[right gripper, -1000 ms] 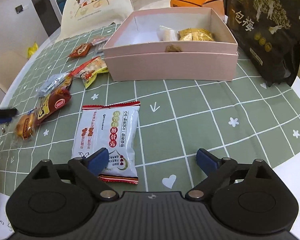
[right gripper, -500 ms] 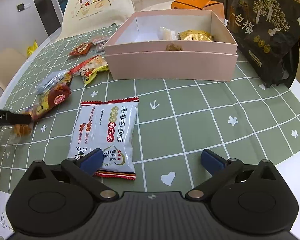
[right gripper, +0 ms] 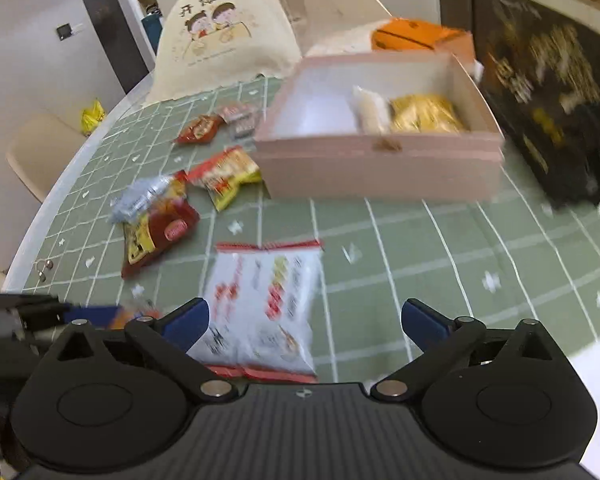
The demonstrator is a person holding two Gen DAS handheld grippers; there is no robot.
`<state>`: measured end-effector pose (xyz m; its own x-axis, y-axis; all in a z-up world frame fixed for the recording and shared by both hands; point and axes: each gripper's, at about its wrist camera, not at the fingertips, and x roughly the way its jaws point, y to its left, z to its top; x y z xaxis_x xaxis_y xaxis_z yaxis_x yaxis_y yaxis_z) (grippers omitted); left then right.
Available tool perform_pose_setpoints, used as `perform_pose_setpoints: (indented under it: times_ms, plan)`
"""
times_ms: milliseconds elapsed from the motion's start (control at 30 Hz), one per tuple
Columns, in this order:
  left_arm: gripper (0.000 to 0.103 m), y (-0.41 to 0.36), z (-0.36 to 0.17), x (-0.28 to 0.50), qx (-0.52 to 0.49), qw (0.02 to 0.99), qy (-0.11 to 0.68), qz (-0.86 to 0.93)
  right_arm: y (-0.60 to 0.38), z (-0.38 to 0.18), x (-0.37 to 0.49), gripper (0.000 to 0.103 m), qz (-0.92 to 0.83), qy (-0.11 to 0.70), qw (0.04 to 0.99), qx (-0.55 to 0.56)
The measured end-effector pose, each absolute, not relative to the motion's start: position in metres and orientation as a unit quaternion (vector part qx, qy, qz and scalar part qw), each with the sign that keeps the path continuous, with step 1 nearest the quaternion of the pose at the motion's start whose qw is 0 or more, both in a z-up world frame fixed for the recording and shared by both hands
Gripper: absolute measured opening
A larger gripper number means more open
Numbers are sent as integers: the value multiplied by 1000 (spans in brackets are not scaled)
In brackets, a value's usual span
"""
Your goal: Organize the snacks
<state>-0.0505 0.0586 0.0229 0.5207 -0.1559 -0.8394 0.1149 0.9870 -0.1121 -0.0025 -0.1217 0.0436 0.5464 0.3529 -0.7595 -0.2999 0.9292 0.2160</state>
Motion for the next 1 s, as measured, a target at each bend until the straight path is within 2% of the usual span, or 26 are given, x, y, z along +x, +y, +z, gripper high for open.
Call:
perform_pose_setpoints:
  times_ms: [300, 367, 400, 500, 700, 800, 867, 1000]
  plan:
    - [65, 65, 27, -57, -54, 847, 512, -130, -61, 13, 36, 103, 174, 504, 845, -49]
    - [65, 67, 26, -59, -71, 840, 518, -146, -52, 11, 30, 103, 179, 498, 844, -85]
    - [65, 67, 26, -60, -74, 838, 521, -149, -51, 11, 26, 101, 182, 491, 847, -95]
    - [65, 64, 27, -64, -59, 837, 525, -144, -61, 17, 20, 76, 183, 480, 853, -90]
    - [66, 46, 28, -68, 14, 833, 533, -149, -108, 38, 15, 76, 160, 472, 864, -71]
    - [61, 44, 31, -72, 17, 840, 519, -158, -132, 46, 9, 76, 137, 469, 870, -66]
    - [53, 45, 45, -75, 0, 849, 497, -182, -149, 53, 7, 76, 121, 466, 874, -57]
    - [51, 47, 109, -53, -31, 890, 406, -202, -184, 90, -1, 76, 99, 418, 902, -30]
